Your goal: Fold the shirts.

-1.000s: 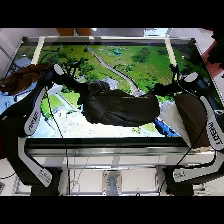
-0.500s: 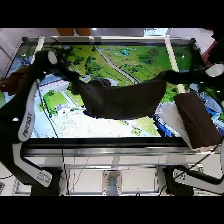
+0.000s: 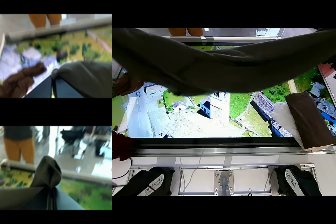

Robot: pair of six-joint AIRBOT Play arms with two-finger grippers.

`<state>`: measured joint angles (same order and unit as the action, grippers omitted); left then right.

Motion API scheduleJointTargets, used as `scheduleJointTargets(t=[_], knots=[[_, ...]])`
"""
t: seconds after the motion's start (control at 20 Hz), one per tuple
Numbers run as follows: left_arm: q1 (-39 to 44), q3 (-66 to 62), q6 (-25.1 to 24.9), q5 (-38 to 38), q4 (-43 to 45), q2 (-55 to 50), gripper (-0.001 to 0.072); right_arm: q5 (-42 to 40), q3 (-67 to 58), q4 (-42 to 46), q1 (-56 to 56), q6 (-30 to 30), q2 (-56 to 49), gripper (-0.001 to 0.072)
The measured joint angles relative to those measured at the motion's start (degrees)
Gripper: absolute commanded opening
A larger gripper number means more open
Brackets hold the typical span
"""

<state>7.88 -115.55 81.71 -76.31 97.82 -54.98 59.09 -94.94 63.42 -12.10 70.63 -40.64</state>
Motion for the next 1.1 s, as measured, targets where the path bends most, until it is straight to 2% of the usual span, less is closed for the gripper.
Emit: scheduleJointTargets(t=[0.1, 0.2, 0.45, 0.5, 0.55, 0.6, 0.65, 0.85, 1.1], knots=[[0.0, 0.39, 0.39, 4.31, -0.44, 1.53, 0.0011, -1.75, -1.4, 0.46, 0.0, -0.04, -0.81, 0.0027], [0.0, 1.7, 0.68, 5.18, -1.14, -1.11, 0.0011, -2.45, -2.12, -1.03, 0.0, -0.09, -4.87, 0.0027], [0.0, 8.0, 3.5, 4.61, -0.31, -20.09, 0.0013, 2.64, -2.73, -5.35, 1.77, 0.63, -27.28, 0.0039], [0.0, 8.85, 5.01, 5.46, 0.55, -25.24, 0.0016, 3.13, -2.78, -6.03, 2.49, 1.25, -32.83, 0.0151], [0.0, 9.4, 6.69, 6.32, 0.98, -29.97, 0.0133, 4.0, -2.78, -6.23, 3.19, 1.9, -37.92, 0.0363], [0.0, 9.88, 8.57, 6.95, 1.07, -34.6, 0.0371, 4.17, -2.78, -6.45, 3.91, 2.56, -42.66, 0.0436], [0.0, 10.21, 10.43, 7.82, 0.94, -38.95, 0.0477, 4.33, -2.84, -6.88, 4.63, 3.41, -47.23, 0.0436], [0.0, 9.92, 15.78, 13.05, 0.13, -47.56, 0.0471, 3.5, -3.04, -6.99, 6.34, 5.11, -57.81, 0.0436], [0.0, 5.55, 16.68, 13.88, -0.22, -43.19, 0.0461, 4.2, -5.77, -2.21, 5.14, 5.7, -59.01, 0.0436]])
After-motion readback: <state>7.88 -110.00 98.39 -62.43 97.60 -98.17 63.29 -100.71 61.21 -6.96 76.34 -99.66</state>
